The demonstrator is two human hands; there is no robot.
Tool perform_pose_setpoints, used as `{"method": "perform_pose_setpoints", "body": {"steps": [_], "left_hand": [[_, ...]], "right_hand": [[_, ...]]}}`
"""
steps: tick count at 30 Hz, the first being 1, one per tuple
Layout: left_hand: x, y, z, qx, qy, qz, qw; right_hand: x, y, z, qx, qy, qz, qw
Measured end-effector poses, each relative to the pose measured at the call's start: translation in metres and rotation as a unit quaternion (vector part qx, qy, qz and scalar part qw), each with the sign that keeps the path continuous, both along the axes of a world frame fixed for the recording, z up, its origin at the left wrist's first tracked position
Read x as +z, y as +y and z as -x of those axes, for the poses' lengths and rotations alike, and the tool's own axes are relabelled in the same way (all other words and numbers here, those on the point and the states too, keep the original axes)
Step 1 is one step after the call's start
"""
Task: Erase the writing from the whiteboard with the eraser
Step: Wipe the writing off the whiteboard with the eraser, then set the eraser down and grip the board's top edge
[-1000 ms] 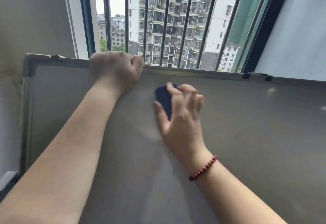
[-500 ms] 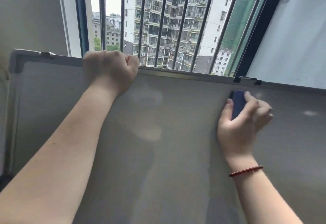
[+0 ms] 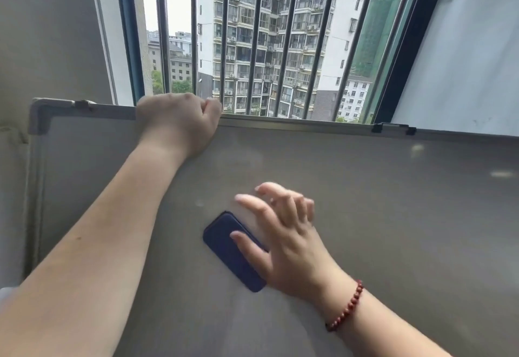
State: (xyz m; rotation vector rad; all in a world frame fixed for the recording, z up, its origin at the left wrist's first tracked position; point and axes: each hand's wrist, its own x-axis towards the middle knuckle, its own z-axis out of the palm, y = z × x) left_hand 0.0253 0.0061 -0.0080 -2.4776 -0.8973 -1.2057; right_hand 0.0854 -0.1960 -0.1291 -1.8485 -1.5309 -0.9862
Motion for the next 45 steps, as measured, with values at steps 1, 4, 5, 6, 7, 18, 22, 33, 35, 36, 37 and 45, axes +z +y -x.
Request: {"method": "perform_pose_setpoints", "body": {"steps": [1, 4, 5, 6, 7, 18, 22, 33, 35, 36, 37, 45], "left_hand": [[0.002, 0.001, 0.002, -0.005, 0.029, 0.014, 0.999], [0.014, 0.008, 0.008, -0.045, 0.122, 0.080, 0.988], [0.018, 0.011, 0.012, -0.061, 0.148, 0.109, 0.981], [0.022, 0.013, 0.016, -0.076, 0.173, 0.137, 0.972], [0.026, 0.014, 0.021, -0.088, 0.197, 0.160, 0.963], [0.046, 0.019, 0.011, -0.217, 0.304, 0.194, 0.907], [0.048, 0.021, -0.013, -0.228, 0.292, 0.167, 0.913], [0.042, 0.028, -0.107, -0.234, 0.232, 0.152, 0.932], [0.041, 0.026, -0.128, -0.224, 0.234, 0.114, 0.939], [0.041, 0.026, -0.139, -0.219, 0.235, 0.101, 0.942], [0.041, 0.025, -0.151, -0.213, 0.238, 0.088, 0.943], [0.038, 0.016, -0.210, -0.195, 0.228, 0.092, 0.950]], "right_hand": [[0.015, -0.004, -0.011, -0.021, -0.008, -0.008, 1.000], [0.062, -0.013, -0.046, -0.113, -0.002, -0.029, 0.993], [0.076, -0.015, -0.054, -0.136, 0.016, -0.034, 0.990], [0.087, -0.017, -0.061, -0.152, 0.034, -0.033, 0.987], [0.097, -0.018, -0.066, -0.165, 0.046, -0.017, 0.985], [0.156, -0.029, -0.113, -0.086, 0.164, 0.268, 0.945], [0.155, -0.024, -0.135, -0.109, 0.143, 0.298, 0.938], [0.170, -0.017, -0.189, -0.214, 0.188, 0.276, 0.918], [0.171, -0.021, -0.200, -0.237, 0.190, 0.262, 0.916], [0.173, -0.023, -0.204, -0.247, 0.193, 0.255, 0.915], [0.173, -0.026, -0.210, -0.259, 0.194, 0.248, 0.913], [0.169, -0.037, -0.247, -0.283, 0.204, 0.220, 0.911]]}}
